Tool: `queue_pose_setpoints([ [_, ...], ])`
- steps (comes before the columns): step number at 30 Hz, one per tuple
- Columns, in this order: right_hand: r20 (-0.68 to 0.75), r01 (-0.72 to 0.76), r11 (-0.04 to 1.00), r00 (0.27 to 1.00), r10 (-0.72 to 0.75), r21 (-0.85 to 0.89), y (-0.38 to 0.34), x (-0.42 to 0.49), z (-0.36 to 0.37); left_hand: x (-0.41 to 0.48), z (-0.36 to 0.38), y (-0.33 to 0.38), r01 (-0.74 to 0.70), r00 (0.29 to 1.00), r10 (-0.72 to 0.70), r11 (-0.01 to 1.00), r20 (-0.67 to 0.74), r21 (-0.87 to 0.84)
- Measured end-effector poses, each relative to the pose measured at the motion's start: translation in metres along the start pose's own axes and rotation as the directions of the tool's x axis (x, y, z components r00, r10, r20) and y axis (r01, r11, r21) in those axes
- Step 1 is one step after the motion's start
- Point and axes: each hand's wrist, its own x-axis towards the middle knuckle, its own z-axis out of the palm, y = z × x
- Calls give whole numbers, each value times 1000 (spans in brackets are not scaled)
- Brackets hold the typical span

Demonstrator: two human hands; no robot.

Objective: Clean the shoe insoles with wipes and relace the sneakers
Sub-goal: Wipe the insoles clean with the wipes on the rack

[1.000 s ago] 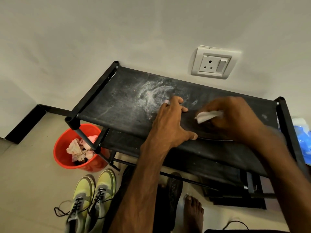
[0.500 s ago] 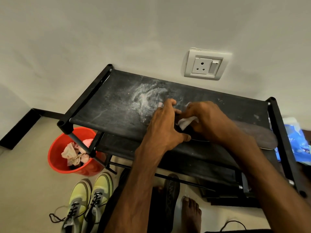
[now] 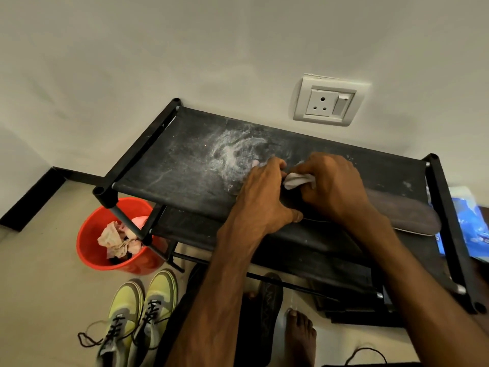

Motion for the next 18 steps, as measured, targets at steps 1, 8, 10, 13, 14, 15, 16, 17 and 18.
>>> queue_pose_setpoints([
  [1, -7, -12, 1000, 1000, 12, 3, -1, 2, 0, 0, 0, 1, 6, 1000, -6, 1000, -4, -5],
  [8, 253, 5, 1000, 968, -10, 20, -1, -20, -30, -4, 1, 0, 20, 999, -23, 998, -47, -61],
  [10, 308, -33, 999, 951, 22, 32, 3, -30, -34, -4, 2, -1, 11, 999, -12, 999, -40, -43],
  [13, 257, -52, 998, 965, 43, 28, 5, -37, -30, -3, 1, 0, -21, 999, 22, 999, -26, 28],
  [14, 221, -47, 999, 974, 42, 14, 4, -36, -27, -2, 0, 1, -34, 999, 35, 998, -19, 55],
  [15, 185, -41, 999, 982, 41, -3, 3, -34, -23, -1, -1, 3, -41, 999, 42, 996, -8, 82],
  [16, 152, -36, 999, 988, 39, -18, 2, -30, -20, 0, -2, 4, -45, 999, 45, 993, 1, 107],
  [17, 122, -34, 999, 992, 38, -34, 1, -26, -16, 0, -3, 5, -47, 999, 46, 991, 9, 127],
  [18, 93, -37, 998, 995, 41, -45, 0, -20, -13, 1, -3, 5, -47, 999, 45, 989, 19, 141],
])
